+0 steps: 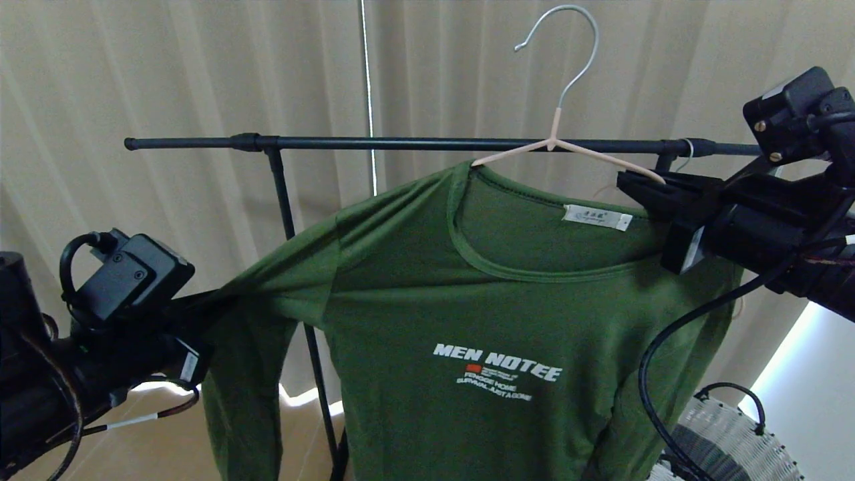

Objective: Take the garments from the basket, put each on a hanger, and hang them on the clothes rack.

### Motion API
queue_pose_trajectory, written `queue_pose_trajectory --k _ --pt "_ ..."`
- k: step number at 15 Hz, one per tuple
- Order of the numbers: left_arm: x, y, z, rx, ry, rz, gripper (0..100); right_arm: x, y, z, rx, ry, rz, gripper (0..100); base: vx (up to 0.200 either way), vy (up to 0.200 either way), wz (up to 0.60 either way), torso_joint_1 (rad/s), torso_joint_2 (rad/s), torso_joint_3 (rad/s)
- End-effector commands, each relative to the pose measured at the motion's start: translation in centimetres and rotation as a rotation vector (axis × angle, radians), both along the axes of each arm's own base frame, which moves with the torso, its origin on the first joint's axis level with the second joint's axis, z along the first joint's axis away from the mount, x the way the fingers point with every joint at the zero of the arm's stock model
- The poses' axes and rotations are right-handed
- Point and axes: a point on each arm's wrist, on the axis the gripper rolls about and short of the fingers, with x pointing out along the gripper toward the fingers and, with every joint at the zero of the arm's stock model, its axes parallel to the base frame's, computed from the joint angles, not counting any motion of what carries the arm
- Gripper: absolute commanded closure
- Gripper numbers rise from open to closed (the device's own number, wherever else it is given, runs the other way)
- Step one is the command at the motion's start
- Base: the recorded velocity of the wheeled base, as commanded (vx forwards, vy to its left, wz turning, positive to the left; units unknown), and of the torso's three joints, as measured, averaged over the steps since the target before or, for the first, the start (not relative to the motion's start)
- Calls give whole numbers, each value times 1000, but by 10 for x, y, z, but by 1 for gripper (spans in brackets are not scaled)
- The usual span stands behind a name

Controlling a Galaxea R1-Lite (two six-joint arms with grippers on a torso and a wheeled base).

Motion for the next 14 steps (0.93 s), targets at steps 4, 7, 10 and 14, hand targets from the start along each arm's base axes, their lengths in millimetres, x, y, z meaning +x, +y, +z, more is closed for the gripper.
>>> queue_pose_trajectory --k 4,7,10,14 --pt "-3 2 7 -15 -31 7 0 1 -2 2 1 -6 -12 100 0 0 0 0 0 0" --pt "-6 0 13 -48 -49 -32 0 2 -7 1 -5 2 -36 100 0 0 0 0 0 0" --pt "-10 -1 33 -121 -107 -78 0 6 -19 -2 -21 32 -91 100 0 0 0 0 0 0" --pt "-20 1 52 -274 -86 -75 0 2 -38 -6 -55 114 -174 100 0 0 0 0 0 0"
